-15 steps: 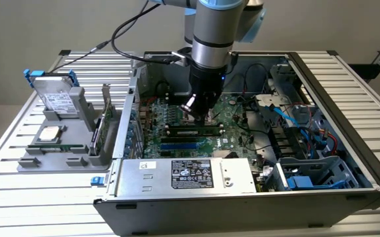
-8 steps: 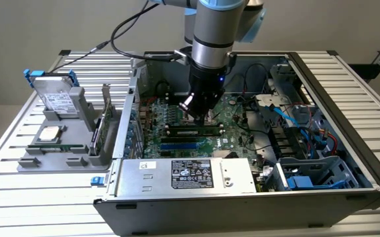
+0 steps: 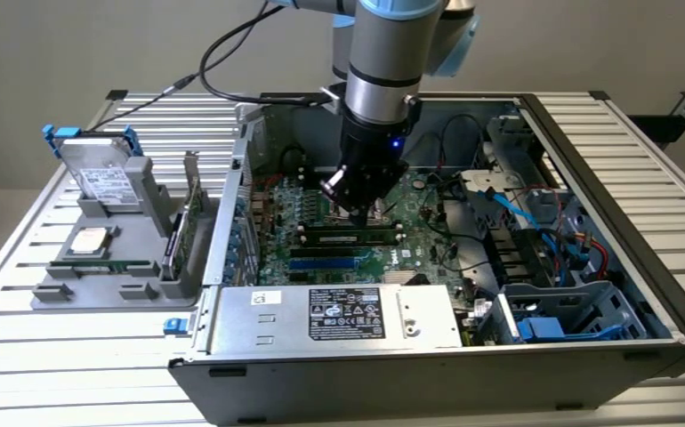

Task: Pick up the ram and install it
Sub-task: 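Press down the ram until it locks into place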

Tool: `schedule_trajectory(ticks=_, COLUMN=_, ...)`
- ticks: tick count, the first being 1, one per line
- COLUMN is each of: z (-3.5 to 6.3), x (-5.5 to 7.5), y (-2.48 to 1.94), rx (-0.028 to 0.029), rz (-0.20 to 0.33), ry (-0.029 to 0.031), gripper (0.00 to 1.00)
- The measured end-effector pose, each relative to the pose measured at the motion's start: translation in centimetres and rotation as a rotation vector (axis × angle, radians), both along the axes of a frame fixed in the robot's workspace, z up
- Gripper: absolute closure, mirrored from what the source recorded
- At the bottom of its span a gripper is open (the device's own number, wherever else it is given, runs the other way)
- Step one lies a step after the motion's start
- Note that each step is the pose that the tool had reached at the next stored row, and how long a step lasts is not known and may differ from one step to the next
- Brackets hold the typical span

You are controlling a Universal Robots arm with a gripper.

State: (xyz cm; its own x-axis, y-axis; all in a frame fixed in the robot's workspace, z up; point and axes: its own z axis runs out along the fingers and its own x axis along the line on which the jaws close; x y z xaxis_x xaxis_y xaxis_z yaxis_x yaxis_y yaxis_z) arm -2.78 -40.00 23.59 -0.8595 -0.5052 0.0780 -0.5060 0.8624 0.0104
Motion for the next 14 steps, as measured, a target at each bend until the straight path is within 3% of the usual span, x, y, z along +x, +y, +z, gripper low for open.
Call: schedule_trajectory(ticks=14, z=-0.11, x=0.0, y=0.0, rx=0.0, rz=-0.254, ry=-0.0001, gripper=0.9)
